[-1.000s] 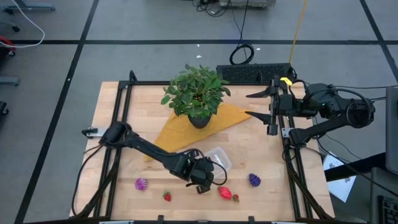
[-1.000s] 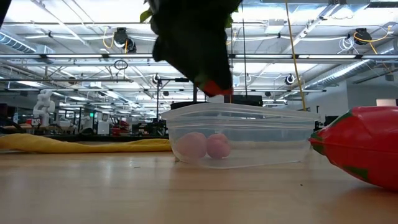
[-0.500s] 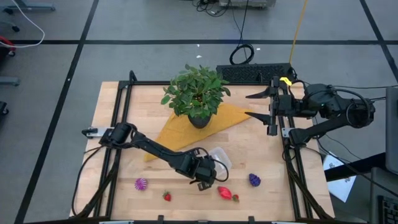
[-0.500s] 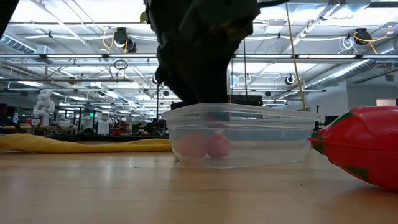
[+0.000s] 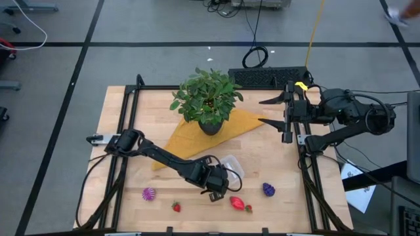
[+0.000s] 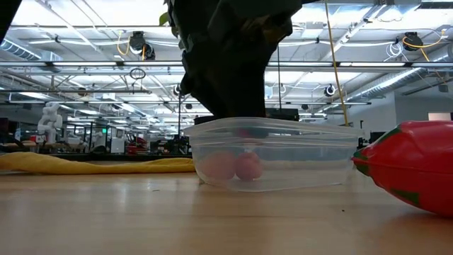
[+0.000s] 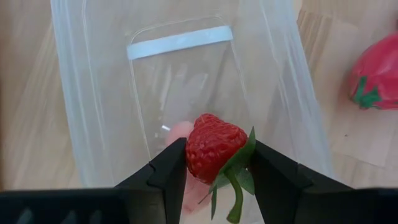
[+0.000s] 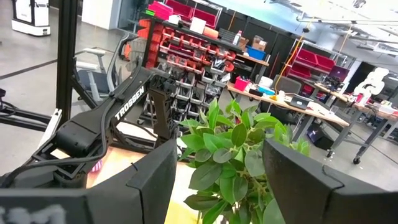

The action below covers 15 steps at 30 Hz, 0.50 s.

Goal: Pick and placing Produce into tupperware
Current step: Put the top strawberry into the transparent bin

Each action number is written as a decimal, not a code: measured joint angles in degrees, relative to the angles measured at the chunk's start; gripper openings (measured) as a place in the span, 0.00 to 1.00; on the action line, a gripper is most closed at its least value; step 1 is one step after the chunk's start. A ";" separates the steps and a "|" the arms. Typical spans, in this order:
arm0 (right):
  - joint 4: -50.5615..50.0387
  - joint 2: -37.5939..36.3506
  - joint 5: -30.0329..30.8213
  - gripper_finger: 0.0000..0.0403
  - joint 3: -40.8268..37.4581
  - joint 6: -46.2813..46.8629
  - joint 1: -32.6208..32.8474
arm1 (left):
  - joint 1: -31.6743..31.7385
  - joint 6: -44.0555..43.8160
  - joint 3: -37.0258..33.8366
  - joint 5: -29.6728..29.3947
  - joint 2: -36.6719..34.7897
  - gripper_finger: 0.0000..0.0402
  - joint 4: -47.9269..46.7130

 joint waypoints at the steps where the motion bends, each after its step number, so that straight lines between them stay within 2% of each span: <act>1: -0.01 0.00 0.00 0.57 0.00 0.00 0.00 | 0.00 0.00 0.00 0.00 0.00 0.39 -0.07; 15: -0.14 0.00 0.00 0.57 0.00 0.17 -0.01 | 0.00 0.11 0.00 -0.13 -0.02 0.39 -0.28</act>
